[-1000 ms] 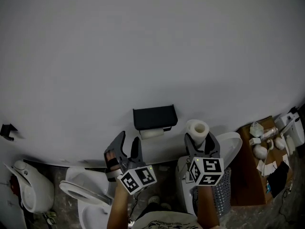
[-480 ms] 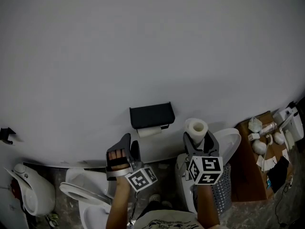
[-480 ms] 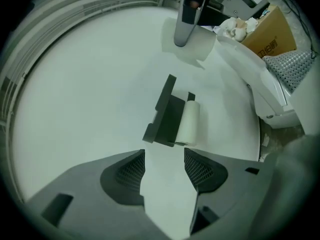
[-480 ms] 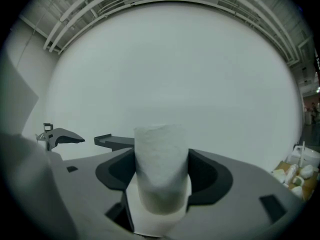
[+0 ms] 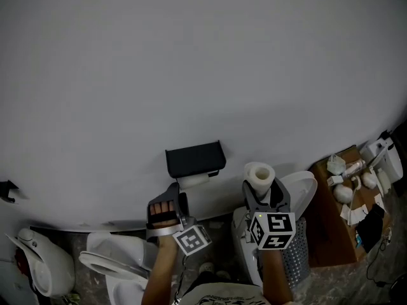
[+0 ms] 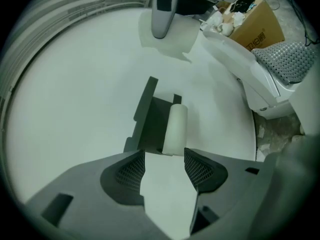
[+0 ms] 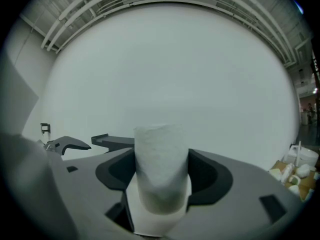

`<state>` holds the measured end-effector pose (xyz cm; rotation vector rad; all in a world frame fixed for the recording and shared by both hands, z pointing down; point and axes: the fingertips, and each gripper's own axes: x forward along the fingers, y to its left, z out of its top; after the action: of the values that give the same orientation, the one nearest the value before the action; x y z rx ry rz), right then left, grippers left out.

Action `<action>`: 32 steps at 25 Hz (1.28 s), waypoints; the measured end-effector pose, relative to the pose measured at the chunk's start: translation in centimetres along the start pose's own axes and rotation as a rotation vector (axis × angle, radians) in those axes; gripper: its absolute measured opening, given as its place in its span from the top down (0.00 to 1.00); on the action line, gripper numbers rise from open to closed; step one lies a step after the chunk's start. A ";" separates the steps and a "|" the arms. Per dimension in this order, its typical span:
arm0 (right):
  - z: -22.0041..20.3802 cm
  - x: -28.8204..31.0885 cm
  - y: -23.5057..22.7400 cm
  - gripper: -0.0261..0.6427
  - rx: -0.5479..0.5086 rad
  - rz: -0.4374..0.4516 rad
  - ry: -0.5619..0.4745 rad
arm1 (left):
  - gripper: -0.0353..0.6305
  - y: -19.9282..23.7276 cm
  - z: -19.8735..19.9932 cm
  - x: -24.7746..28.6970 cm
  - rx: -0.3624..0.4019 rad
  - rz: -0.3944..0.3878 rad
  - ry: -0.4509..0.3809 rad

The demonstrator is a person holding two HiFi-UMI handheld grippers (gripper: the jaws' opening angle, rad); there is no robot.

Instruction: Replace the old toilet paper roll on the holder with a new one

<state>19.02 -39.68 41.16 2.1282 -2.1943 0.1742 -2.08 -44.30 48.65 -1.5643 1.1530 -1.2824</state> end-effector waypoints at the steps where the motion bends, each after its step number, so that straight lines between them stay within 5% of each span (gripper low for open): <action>1: 0.0 -0.1 -0.3 0.51 0.000 -0.005 0.001 | 0.59 -0.3 0.3 0.3 0.006 -0.007 -0.006; 18: -1.3 -1.3 -5.5 0.51 0.003 -0.107 0.039 | 0.60 -2.0 2.5 4.6 0.108 -0.032 0.000; 32: -2.2 -3.2 -9.7 0.51 0.023 -0.200 0.054 | 0.67 -2.9 9.1 5.2 0.095 -0.041 -0.127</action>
<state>28.77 -36.51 43.12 2.3083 -1.9448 0.2405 7.75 -48.24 51.17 -1.5824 0.9716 -1.2279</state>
